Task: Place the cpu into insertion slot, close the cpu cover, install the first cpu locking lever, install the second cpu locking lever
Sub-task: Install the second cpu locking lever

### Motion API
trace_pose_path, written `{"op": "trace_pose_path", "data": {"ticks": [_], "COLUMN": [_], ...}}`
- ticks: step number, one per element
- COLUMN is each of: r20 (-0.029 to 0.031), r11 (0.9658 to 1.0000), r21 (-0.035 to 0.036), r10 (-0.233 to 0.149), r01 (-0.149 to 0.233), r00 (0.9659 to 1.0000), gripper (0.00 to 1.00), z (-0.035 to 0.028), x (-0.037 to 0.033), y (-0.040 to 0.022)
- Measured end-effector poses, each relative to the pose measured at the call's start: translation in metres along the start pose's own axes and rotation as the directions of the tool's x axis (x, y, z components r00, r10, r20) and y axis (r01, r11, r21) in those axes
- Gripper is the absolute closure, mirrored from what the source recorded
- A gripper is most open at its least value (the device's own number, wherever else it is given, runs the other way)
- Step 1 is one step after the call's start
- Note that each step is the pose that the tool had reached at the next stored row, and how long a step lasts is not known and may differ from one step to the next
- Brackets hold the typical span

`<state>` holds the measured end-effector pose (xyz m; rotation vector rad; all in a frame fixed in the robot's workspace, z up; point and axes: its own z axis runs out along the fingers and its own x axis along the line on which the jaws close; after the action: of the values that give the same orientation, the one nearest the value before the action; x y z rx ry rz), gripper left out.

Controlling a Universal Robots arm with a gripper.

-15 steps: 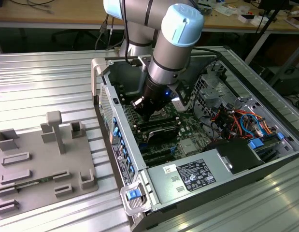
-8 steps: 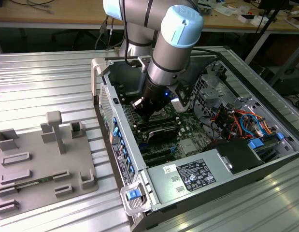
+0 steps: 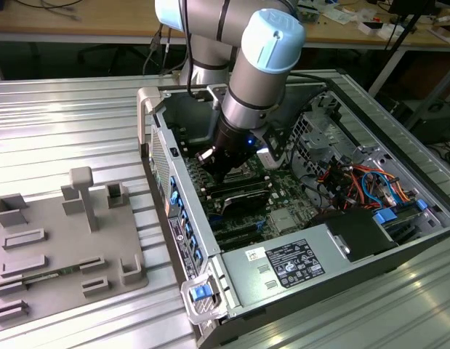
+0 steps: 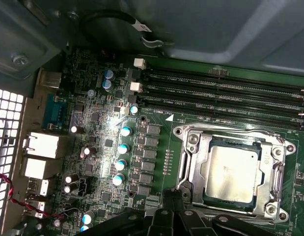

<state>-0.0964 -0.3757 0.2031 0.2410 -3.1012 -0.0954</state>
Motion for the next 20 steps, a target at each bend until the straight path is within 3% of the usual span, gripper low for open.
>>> {"op": "trace_pose_path", "data": {"ticks": [5, 11, 20], "r20": [-0.0006, -0.003, -0.0034], "r11": [1.0, 0.9998, 0.9998], "r21": [0.0009, 0.0204, 0.0213], "r10": [0.0, 0.001, 0.001], "r01": [0.0, -0.001, -0.001], "r00": [1.0, 1.0, 1.0], "gripper": [0.89, 0.89, 0.89], "z": [0.0019, 0.0011, -0.0176], "x": [0.0, -0.0001, 0.0003], "y": [0.0002, 0.0003, 0.0023]}}
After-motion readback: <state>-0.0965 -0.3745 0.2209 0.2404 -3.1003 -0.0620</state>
